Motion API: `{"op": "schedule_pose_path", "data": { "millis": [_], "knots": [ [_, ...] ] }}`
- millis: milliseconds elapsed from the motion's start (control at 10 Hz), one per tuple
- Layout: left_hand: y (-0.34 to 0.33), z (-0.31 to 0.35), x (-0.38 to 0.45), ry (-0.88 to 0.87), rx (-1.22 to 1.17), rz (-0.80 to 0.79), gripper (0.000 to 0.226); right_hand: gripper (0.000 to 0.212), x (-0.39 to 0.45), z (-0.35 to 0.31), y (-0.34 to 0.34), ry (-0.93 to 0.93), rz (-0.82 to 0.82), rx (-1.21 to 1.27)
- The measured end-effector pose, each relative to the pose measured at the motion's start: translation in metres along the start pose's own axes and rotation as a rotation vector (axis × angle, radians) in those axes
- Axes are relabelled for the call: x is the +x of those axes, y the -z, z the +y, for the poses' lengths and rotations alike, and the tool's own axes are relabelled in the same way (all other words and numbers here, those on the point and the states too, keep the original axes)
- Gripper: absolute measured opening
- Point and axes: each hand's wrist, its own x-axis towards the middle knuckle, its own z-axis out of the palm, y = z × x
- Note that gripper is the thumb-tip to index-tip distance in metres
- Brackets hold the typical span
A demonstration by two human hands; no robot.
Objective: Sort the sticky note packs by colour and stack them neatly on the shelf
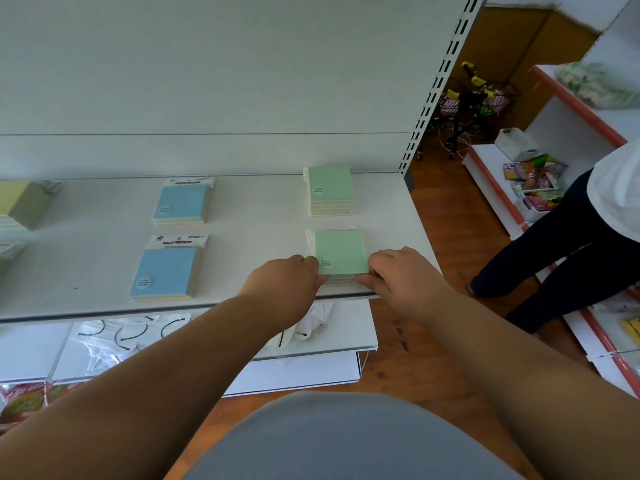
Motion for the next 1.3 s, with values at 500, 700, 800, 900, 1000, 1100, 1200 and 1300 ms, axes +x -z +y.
{"op": "schedule_pose_path", "data": {
  "millis": [500, 700, 800, 900, 1000, 1100, 1200, 1300],
  "knots": [
    [0.003, -0.003, -0.009, -0.083, -0.037, 0.316, 0.043, 0.03, -0.013, -0.009, 0.002, -0.028, 0.299, -0.01],
    [-0.011, -0.001, -0.003, -0.271, 0.013, 0.462, 0.029, 0.023, 0.002, -0.007, 0.002, 0.091, 0.242, 0.111],
    [-0.013, 0.002, -0.004, -0.23, -0.04, 0.436, 0.022, 0.02, 0.006, -0.004, -0.001, 0.105, 0.25, 0.114],
    [-0.008, 0.008, -0.007, -0.173, -0.061, 0.387, 0.026, 0.019, 0.007, -0.004, 0.001, 0.12, 0.247, 0.124],
    [-0.003, 0.012, -0.009, -0.128, -0.08, 0.354, 0.026, 0.018, 0.01, -0.002, 0.004, 0.131, 0.23, 0.116],
    [0.001, 0.018, -0.011, -0.103, -0.097, 0.334, 0.026, 0.019, 0.014, -0.002, 0.009, 0.124, 0.171, 0.112],
    [-0.001, 0.021, -0.019, -0.053, -0.06, 0.383, 0.034, 0.02, 0.012, -0.003, 0.011, 0.121, 0.19, 0.114],
    [-0.005, 0.02, -0.032, 0.025, -0.075, 0.505, 0.036, 0.022, 0.007, -0.004, 0.016, 0.058, 0.29, 0.098]
  ]
}}
